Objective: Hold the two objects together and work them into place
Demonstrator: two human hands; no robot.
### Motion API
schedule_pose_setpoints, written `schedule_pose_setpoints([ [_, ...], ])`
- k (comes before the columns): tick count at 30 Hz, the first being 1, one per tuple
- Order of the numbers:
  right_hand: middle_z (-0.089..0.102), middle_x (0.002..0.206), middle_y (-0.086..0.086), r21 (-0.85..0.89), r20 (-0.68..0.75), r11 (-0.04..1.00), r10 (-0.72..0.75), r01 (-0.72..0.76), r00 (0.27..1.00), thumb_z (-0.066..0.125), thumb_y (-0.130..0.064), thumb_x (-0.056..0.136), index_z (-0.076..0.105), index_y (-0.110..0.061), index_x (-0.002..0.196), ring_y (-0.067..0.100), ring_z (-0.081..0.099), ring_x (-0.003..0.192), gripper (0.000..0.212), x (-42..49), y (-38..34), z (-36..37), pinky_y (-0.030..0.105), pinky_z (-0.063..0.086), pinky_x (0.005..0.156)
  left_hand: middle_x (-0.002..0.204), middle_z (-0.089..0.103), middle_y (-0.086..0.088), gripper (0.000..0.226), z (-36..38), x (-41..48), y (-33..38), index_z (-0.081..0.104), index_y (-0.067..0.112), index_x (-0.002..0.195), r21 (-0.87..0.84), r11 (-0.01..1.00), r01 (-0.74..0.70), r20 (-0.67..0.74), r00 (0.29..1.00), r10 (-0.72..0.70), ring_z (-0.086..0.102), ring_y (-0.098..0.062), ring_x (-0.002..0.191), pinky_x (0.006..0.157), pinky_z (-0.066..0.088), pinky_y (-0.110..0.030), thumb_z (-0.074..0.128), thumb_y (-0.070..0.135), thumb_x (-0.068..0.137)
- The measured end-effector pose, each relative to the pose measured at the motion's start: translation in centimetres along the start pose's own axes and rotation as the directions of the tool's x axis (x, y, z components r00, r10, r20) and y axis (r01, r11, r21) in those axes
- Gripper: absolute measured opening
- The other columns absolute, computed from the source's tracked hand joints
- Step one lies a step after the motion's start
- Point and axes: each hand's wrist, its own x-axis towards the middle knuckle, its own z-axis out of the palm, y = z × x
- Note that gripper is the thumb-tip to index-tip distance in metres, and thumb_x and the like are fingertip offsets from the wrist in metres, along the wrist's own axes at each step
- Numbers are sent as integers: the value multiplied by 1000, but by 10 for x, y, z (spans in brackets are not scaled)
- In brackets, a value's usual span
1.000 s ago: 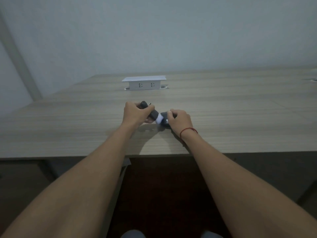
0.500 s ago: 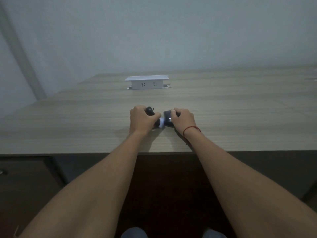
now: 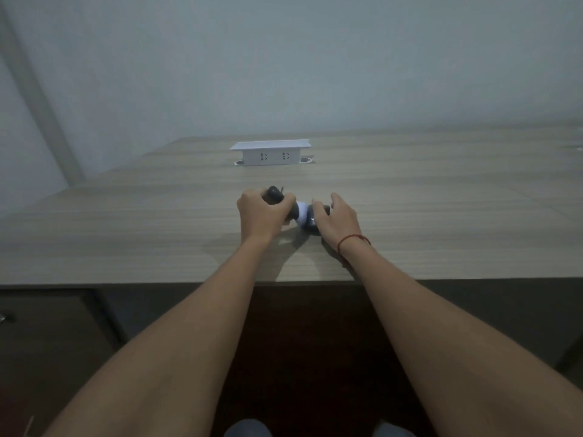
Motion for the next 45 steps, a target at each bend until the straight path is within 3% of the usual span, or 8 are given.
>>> schedule_pose_setpoints([
  [4, 54, 129, 14, 13, 5, 1000, 20, -20, 1000, 53, -44, 86, 44, -7, 131, 29, 53, 113, 58, -3, 2, -3, 42, 47, 91, 60, 59, 0, 21, 3, 0, -13, 65, 4, 68, 149, 989, -24, 63, 998, 14, 55, -10, 57, 55, 47, -20, 72, 22, 77],
  [8, 47, 134, 10, -45, 62, 999, -12, 14, 998, 75, -50, 70, 34, -12, 140, 27, 47, 121, 90, -4, 6, -1, 42, 45, 98, 75, 63, -5, 23, 0, 16, -13, 63, 7, 78, 14, 1000, -7, -13, 1000, 7, 65, -21, 72, 66, 56, -32, 67, 28, 84],
  [10, 48, 133, 8, -31, 60, 999, -17, 19, 998, 80, -47, 65, 29, -15, 143, 26, 48, 121, 98, -2, 7, 0, 46, 46, 99, 78, 59, -6, 23, -2, 21, -5, 57, 8, 80, 14, 999, -47, -15, 999, 47, 58, -21, 73, 61, 46, -25, 64, 29, 88],
  [16, 56, 124, 4, 112, 110, 993, -48, 35, 993, 77, -23, 70, 27, -16, 146, 21, 54, 108, 91, -5, 4, -7, 38, 49, 93, 93, 51, -8, 20, 5, 22, -7, 48, 8, 96, 231, 968, -104, 210, 976, 55, 48, -21, 82, 68, 35, -27, 53, 27, 97],
  [22, 57, 122, 2, 94, 121, 993, -78, 66, 990, 79, -29, 70, 35, -16, 142, 19, 55, 108, 86, -4, 5, -7, 38, 48, 96, 89, 55, -8, 28, 4, 29, 5, 55, 5, 95, 120, 988, -102, 160, 984, 82, 50, -22, 79, 69, 36, -28, 56, 33, 94],
  [26, 56, 117, -1, 92, 147, 993, -88, 75, 985, 83, -32, 68, 34, -14, 142, 17, 55, 106, 90, -5, 6, -7, 35, 47, 96, 102, 58, -17, 30, 9, 35, 6, 53, 0, 105, 330, 933, -141, 274, 961, 48, 54, -31, 92, 73, 35, -30, 54, 29, 95],
  [33, 55, 125, 1, 107, 158, 992, -80, 63, 984, 82, -27, 70, 32, -16, 143, 15, 52, 106, 89, -4, 6, -9, 32, 46, 94, 102, 59, -14, 27, 13, 39, 15, 54, 3, 105, 322, 926, -197, 334, 939, 83, 53, -27, 88, 76, 42, -33, 54, 28, 96],
  [45, 58, 122, 4, 10, 55, 1000, -4, 3, 998, 84, -45, 59, 50, -21, 129, 23, 57, 108, 81, -5, 5, -3, 43, 51, 92, 94, 59, -13, 27, 11, 34, -6, 56, 4, 93, 220, 975, -29, 166, 986, -8, 54, -27, 84, 73, 43, -32, 57, 31, 93],
])
